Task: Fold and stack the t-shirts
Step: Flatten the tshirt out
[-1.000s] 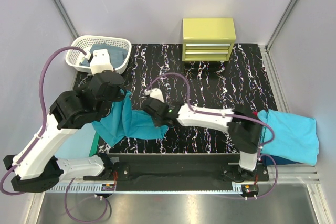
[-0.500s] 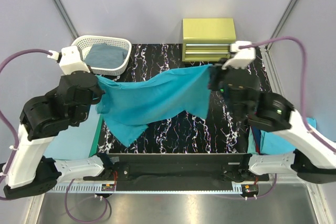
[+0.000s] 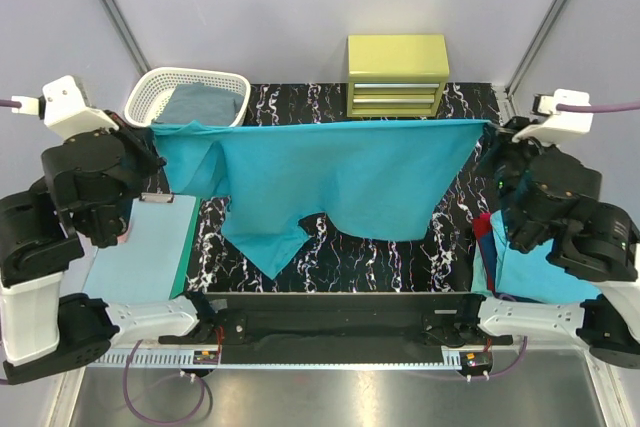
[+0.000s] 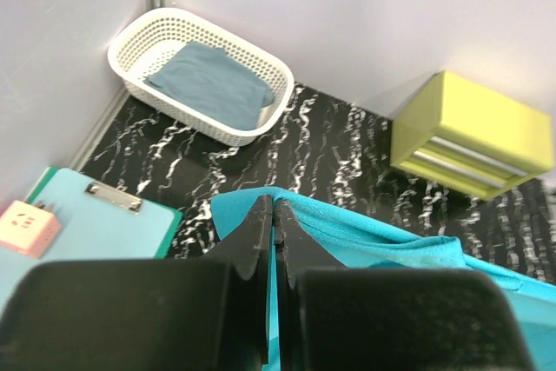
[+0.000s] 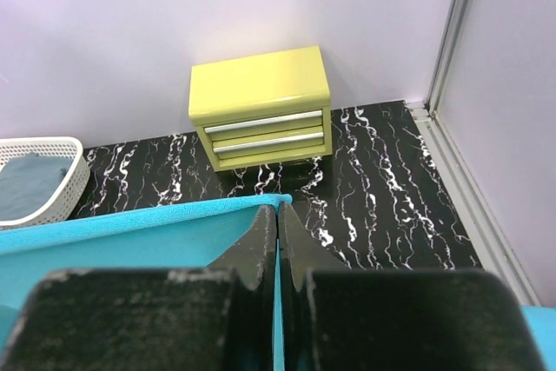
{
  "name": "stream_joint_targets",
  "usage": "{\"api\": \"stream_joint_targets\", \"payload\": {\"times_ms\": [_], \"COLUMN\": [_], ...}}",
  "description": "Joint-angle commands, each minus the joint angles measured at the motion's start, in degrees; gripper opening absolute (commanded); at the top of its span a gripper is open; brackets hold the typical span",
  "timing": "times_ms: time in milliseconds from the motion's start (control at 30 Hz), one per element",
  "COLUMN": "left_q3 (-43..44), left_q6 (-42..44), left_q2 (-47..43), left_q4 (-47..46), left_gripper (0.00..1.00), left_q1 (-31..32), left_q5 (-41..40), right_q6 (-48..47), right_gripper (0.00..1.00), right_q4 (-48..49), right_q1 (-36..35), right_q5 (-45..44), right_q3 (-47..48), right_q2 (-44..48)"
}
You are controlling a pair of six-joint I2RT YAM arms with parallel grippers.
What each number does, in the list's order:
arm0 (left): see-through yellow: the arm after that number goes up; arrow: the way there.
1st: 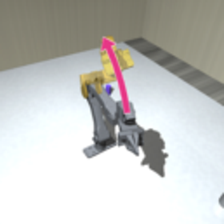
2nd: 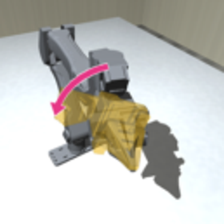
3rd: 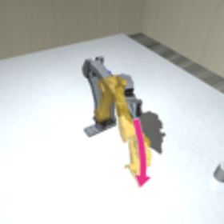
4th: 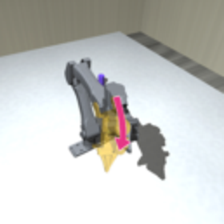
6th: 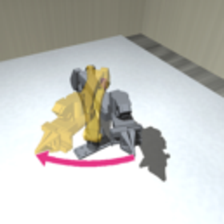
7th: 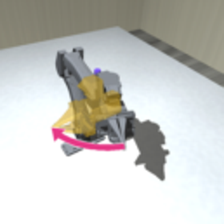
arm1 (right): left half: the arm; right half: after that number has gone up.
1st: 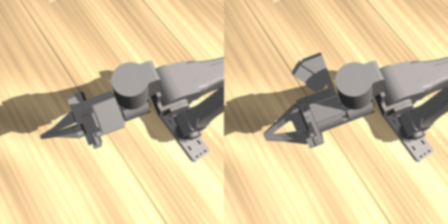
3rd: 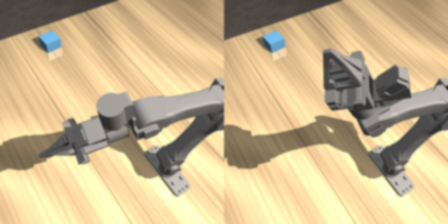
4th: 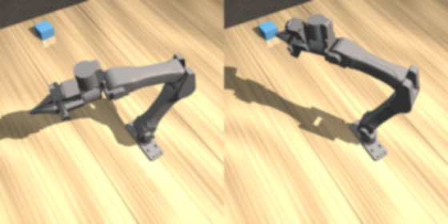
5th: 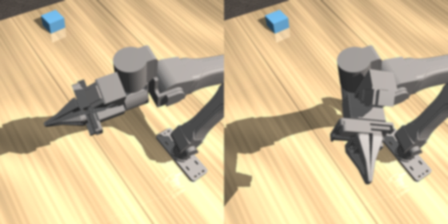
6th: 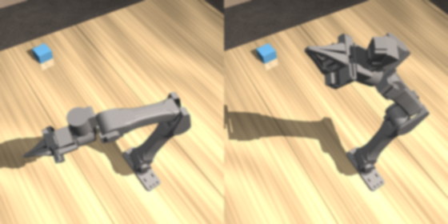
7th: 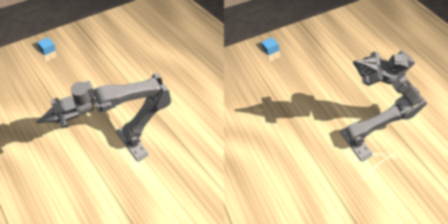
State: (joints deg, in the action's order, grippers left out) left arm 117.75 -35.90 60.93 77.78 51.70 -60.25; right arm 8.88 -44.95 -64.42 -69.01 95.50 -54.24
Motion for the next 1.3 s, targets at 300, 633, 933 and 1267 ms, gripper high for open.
{"api": "stream_joint_targets", "payload": {"times_ms": [300,633,933,1267], "left_q3": [6.18,-19.13,-28.1,-26.36], "left_q6": [2.67,15.5,19.9,18.76], "left_q2": [-1.6,-4.06,0.24,17.36], "left_q4": [8.89,-17.38,-33.19,-45.16], "left_gripper": [0.0,0.0,0.0,0.0], "left_q1": [-0.46,-9.99,-27.77,-35.88], "left_q5": [-5.84,-0.16,15.76,24.47], "right_q6": [-11.52,-3.71,0.17,1.83], "right_gripper": [0.0,0.0,0.0,0.0], "right_q4": [3.02,6.36,13.74,22.89], "right_q1": [0.35,2.88,26.09,32.86], "right_q5": [-10.18,-4.3,18.55,22.15], "right_q3": [-1.28,-13.76,-19.47,-16.06], "right_q2": [6.95,5.82,-3.75,-22.04]}}
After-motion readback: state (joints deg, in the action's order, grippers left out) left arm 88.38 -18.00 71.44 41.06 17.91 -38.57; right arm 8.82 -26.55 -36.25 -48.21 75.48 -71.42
